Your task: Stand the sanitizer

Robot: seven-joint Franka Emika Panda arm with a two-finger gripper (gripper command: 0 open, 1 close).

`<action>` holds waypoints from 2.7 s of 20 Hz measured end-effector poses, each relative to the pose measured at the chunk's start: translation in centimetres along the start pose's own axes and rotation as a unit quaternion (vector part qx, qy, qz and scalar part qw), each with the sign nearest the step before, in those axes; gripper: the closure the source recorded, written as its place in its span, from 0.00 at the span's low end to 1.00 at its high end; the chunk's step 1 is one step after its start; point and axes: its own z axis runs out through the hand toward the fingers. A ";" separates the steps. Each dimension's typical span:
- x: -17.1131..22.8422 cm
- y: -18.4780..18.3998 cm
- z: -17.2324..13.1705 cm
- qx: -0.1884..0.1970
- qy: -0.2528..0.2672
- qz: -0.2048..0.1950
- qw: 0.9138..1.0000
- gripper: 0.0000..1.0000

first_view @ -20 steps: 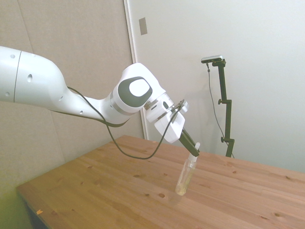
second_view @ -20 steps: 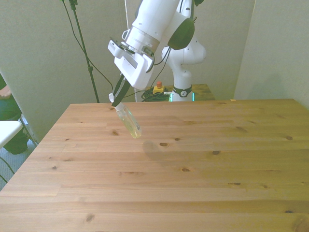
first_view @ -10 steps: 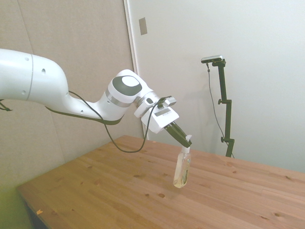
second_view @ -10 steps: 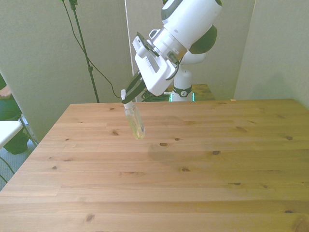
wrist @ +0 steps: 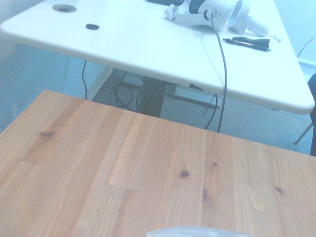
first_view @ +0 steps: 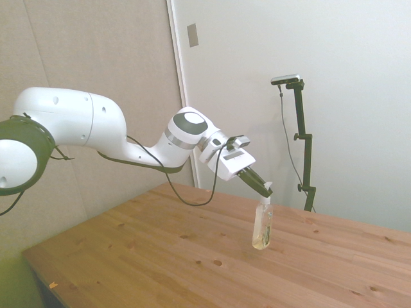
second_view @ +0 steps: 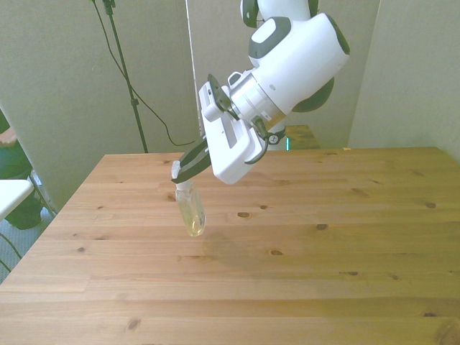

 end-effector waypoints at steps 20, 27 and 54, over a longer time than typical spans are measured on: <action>-6.3 0.1 0.9 0.001 0.047 -0.005 0.999 0.00; -6.8 0.4 0.6 0.006 0.048 -0.007 0.999 0.00; -5.2 3.3 -4.4 0.017 -0.051 -0.022 0.998 0.00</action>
